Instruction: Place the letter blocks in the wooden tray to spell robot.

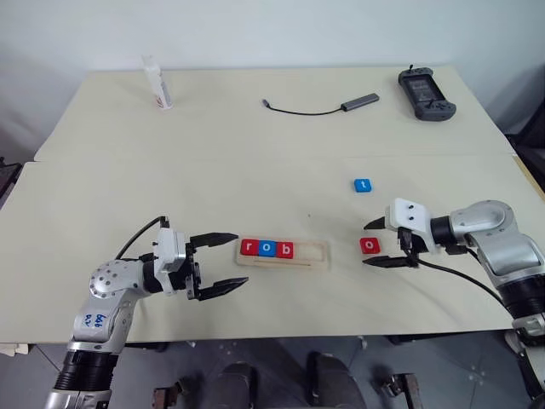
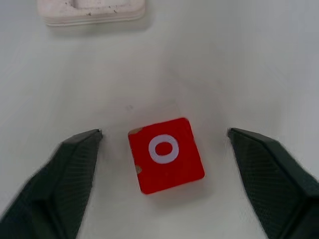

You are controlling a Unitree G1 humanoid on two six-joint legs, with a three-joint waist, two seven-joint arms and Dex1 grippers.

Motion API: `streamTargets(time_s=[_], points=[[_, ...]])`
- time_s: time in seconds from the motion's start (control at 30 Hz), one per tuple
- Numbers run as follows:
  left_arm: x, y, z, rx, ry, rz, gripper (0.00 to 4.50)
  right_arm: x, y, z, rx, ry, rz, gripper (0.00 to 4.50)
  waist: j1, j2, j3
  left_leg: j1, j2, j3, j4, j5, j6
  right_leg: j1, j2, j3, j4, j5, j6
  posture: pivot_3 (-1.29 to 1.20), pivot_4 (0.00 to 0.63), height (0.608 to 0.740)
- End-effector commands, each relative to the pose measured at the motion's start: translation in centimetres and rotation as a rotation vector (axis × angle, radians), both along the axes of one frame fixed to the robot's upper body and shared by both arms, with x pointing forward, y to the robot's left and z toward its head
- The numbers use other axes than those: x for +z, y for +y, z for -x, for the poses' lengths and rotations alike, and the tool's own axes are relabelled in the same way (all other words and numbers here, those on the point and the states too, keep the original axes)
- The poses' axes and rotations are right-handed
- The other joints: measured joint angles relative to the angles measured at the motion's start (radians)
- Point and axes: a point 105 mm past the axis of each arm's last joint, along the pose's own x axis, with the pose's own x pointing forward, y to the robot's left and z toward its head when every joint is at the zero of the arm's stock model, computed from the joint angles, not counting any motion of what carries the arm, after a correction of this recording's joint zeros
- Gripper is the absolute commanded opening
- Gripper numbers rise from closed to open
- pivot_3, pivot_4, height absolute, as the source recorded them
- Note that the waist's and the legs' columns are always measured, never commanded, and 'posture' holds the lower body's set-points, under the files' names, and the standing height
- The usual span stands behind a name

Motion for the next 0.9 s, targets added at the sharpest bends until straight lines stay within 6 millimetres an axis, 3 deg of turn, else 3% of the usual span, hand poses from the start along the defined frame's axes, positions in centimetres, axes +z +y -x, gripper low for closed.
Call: streamTargets(time_s=[0.03,0.17,0.2,0.37,0.47,0.57,0.73,0.9], points=[[1.0,0.0,0.9,-0.023,-0.03,0.004,4.5,-0.7,-0.7,0.0,0.009,0.039,0.048,2.92,0.0,0.0,0.0,0.0,0.0,0.0,0.0,0.0,0.0,0.0,0.0,0.0,-0.001,0.0,0.0,0.0,0.15,0.74],[1.1,0.4,0.9,0.005,-0.033,0.003,4.5,-0.4,-0.6,0.1,0.041,0.061,0.048,1.52,0.002,0.0,0.0,0.001,0.0,0.0,0.001,0.0,0.0,0.001,0.0,0.0,-0.002,0.0,0.0,0.0,0.15,0.74],[1.1,0.5,0.9,0.014,-0.035,0.004,4.5,0.1,-0.1,0.1,0.053,0.06,0.033,1.45,0.003,0.0,0.0,0.001,0.0,0.0,0.001,0.0,0.0,0.001,0.0,0.0,-0.002,0.0,0.0,0.0,0.15,0.74],[1.2,0.6,0.7,0.041,-0.038,0.007,4.5,2.1,2.5,0.3,0.086,0.061,-0.047,1.45,0.001,0.0,0.0,-0.001,0.0,-0.001,0.001,0.0,-0.001,0.0,0.0,-0.001,-0.001,0.0,0.0,0.0,0.15,0.74],[1.1,0.9,0.7,0.063,-0.034,0.011,4.5,3.9,7.2,1.8,0.137,0.1,-0.152,1.45,-0.001,0.001,0.0,-0.001,0.001,-0.001,0.0,0.0,-0.001,-0.001,0.0,0.0,0.001,0.0,0.0,0.0,0.15,0.74],[1.0,0.9,0.7,0.072,-0.028,0.013,4.5,4.0,9.7,2.8,0.134,0.132,-0.192,1.45,0.002,0.001,0.0,-0.001,0.002,-0.002,0.0,0.0,-0.002,-0.001,0.0,-0.001,0.001,0.0,-0.001,0.0,0.15,0.74],[0.9,0.8,0.6,0.08,-0.026,0.016,4.5,3.0,11.8,2.1,0.071,0.111,-0.191,1.45,0.017,0.001,0.0,-0.002,-0.001,-0.003,0.001,0.0,-0.002,-0.001,-0.002,-0.002,0.001,0.0,-0.001,0.0,0.15,0.74],[1.0,0.8,0.5,0.089,-0.029,0.016,4.5,2.2,11.7,1.7,0.066,0.064,-0.146,1.45,0.02,0.001,0.0,-0.002,-0.001,-0.003,0.0,0.0,-0.002,-0.001,-0.001,-0.002,0.001,0.0,-0.001,0.0,0.15,0.74]])
